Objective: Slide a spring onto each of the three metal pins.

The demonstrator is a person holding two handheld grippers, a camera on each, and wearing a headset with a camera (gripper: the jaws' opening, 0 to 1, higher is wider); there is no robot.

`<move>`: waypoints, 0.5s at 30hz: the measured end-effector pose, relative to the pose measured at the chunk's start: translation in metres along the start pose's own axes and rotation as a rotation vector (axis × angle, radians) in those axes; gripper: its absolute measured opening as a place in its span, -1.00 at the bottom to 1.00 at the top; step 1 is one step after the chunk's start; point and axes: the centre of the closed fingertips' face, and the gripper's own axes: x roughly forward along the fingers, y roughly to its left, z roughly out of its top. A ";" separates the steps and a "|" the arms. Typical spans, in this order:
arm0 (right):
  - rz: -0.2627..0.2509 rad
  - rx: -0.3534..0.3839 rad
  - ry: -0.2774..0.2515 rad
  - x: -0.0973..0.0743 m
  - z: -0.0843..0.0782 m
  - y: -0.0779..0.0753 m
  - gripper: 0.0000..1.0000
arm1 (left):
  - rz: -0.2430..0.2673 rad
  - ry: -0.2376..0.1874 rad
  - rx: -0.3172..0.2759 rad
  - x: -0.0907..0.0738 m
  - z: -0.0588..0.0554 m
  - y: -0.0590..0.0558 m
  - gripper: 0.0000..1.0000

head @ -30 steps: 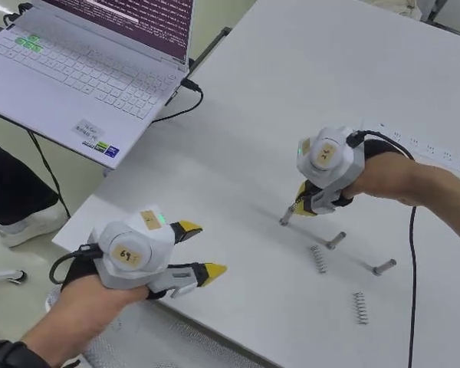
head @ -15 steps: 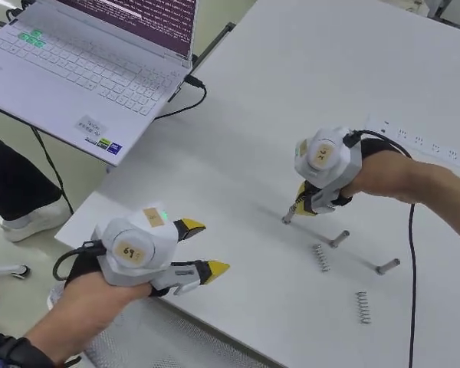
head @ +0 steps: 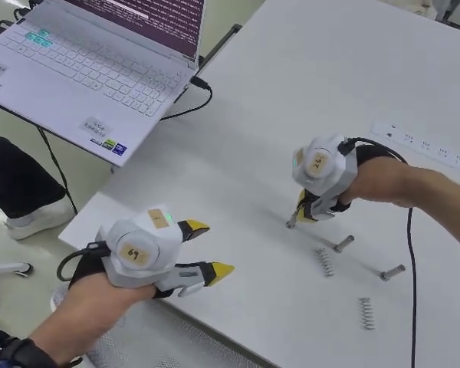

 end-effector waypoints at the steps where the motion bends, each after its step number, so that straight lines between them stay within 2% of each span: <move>1: -0.001 -0.003 0.003 0.001 0.000 0.000 -0.82 | 0.000 -0.001 -0.001 0.000 0.000 0.000 -0.23; 15: 0.012 -0.017 0.025 0.016 -0.005 0.000 -0.82 | -0.018 -0.005 -0.001 0.004 0.005 -0.004 -0.14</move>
